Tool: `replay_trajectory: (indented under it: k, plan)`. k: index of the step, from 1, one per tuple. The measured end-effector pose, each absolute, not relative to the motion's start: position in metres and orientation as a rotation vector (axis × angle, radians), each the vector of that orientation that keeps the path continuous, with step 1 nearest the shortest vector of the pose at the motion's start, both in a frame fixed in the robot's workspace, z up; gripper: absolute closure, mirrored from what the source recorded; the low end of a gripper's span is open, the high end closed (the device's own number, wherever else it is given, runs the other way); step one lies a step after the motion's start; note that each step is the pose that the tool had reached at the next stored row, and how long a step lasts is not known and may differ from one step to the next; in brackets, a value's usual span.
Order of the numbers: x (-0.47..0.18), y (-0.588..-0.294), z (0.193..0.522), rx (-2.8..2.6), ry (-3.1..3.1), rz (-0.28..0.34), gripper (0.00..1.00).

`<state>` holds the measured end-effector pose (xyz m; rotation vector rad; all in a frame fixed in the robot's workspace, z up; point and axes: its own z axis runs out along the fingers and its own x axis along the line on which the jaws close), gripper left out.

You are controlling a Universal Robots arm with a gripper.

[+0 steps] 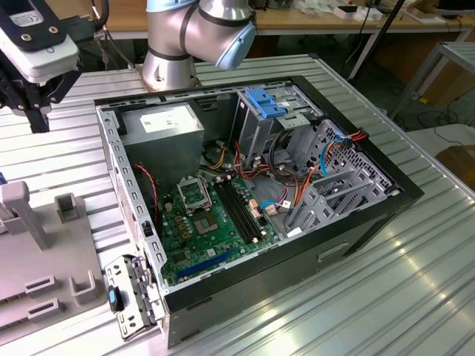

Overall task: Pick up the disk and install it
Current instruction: 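Reach for the disk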

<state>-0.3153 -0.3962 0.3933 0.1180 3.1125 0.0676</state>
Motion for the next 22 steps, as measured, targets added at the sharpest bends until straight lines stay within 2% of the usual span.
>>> replay_trajectory:
  k: [22]
  plan:
    - [-0.391, -0.371, 0.393, 0.118, 3.113, 0.068, 0.89]
